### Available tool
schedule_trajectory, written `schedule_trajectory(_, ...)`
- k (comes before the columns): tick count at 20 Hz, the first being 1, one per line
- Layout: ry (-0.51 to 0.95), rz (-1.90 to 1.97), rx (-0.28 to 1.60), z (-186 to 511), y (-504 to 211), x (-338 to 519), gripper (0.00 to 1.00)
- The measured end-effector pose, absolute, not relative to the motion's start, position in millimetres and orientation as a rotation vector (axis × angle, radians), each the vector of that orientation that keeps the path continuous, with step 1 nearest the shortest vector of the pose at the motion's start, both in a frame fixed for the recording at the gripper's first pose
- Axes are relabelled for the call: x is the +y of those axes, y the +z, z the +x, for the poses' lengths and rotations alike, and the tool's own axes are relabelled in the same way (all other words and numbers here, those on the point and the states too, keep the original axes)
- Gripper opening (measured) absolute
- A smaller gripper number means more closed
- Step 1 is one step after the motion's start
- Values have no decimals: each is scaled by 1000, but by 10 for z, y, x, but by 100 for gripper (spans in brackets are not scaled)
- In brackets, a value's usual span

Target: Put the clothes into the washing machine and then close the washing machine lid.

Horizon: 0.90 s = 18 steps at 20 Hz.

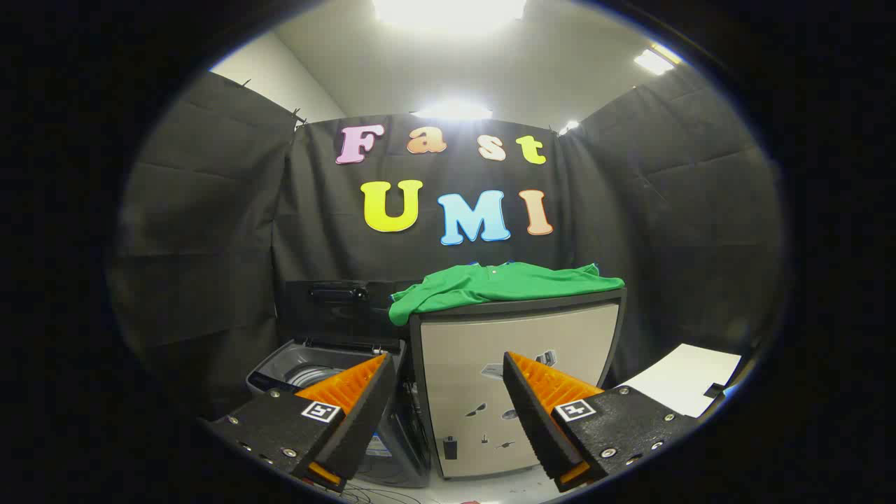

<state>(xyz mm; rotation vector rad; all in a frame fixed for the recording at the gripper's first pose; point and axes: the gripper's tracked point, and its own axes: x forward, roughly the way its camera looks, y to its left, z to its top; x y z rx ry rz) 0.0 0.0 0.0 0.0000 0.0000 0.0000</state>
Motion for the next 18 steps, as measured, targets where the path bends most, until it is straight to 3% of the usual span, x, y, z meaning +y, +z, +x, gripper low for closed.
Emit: schedule_trajectory(18, -32, -5, -21, -51, 325, -361, 95)
